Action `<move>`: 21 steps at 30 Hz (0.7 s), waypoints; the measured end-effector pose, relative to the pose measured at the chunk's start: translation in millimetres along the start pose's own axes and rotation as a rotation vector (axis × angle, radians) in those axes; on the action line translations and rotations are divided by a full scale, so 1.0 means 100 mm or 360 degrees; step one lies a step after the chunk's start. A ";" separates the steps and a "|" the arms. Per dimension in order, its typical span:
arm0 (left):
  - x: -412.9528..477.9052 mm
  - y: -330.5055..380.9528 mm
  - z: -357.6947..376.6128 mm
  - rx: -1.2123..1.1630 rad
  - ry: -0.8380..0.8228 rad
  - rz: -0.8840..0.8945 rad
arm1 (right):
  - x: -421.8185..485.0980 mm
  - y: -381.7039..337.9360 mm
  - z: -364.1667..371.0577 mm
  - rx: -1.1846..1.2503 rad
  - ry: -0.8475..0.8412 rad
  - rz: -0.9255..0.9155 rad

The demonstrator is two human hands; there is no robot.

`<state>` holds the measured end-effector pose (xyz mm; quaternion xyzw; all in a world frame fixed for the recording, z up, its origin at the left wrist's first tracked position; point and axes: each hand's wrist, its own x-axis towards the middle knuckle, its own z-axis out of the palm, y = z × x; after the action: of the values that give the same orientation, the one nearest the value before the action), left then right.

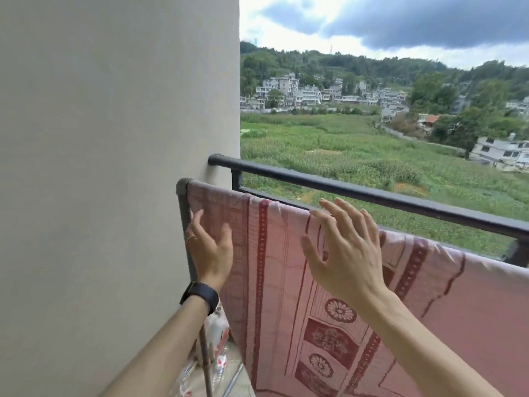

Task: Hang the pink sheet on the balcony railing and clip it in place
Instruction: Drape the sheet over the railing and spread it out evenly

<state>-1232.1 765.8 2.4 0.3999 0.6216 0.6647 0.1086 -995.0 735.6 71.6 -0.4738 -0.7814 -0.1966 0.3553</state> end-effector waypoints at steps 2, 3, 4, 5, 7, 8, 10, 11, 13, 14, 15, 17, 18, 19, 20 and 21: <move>0.41 -0.17 -0.16 -0.0077 -0.0100 -0.0391 | 0.36 -0.36 0.15 0.0073 -0.0087 -0.0081; 0.58 -0.25 -0.23 -0.0096 -0.0225 -0.0487 | 0.55 -0.55 0.22 0.0128 -0.0146 -0.0079; 0.72 -0.32 -0.29 -0.0142 -0.0362 -0.0546 | 0.75 -0.73 0.29 0.0196 -0.0231 -0.0050; 0.84 -0.39 -0.31 -0.0199 -0.0479 -0.0565 | 0.95 -0.89 0.37 0.0260 -0.0334 -0.0010; 0.98 -0.47 -0.38 -0.0271 -0.0616 -0.0515 | 1.34 -1.16 0.57 0.0329 -0.0565 0.0085; 1.03 -0.52 -0.41 -0.0294 -0.0639 -0.0465 | 1.51 -1.28 0.68 0.0353 -0.0695 0.0140; 1.12 -0.64 -0.51 -0.0323 -0.0678 -0.0391 | 1.79 -1.51 0.92 0.0360 -0.0910 0.0211; 1.16 -0.71 -0.57 -0.0335 -0.0717 -0.0364 | 1.88 -1.60 1.03 0.0341 -0.0968 0.0213; 1.22 -0.80 -0.71 -0.0327 -0.0776 -0.0296 | 2.02 -1.75 1.20 0.0302 -0.0946 0.0197; 1.26 -0.83 -0.78 -0.0304 -0.0790 -0.0264 | 2.05 -1.78 1.25 0.0290 -0.0916 0.0192; 1.31 -0.84 -0.84 -0.0294 -0.0808 -0.0238 | 2.06 -1.79 1.29 0.0285 -0.0889 0.0187; 1.41 -0.76 -0.97 -0.0288 -0.0850 -0.0186 | 2.08 -1.78 1.32 0.0304 -0.0780 0.0171; 1.48 -0.69 -1.01 -0.0297 -0.0870 -0.0144 | 2.10 -1.78 1.32 0.0328 -0.0681 0.0187; 1.56 -0.59 -1.06 -0.0323 -0.0881 -0.0089 | 2.13 -1.80 1.34 0.0374 -0.0550 0.0227; 1.66 -0.49 -1.08 -0.0363 -0.0866 -0.0049 | 2.19 -1.84 1.37 0.0425 -0.0398 0.0272; 1.77 -0.39 -1.10 -0.0417 -0.0834 -0.0015 | 2.25 -1.90 1.41 0.0465 -0.0241 0.0309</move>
<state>-1435.0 805.6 47.5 0.5377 0.4831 0.6128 0.3193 -1281.3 872.2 149.5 -0.5037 -0.7768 -0.0096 0.3778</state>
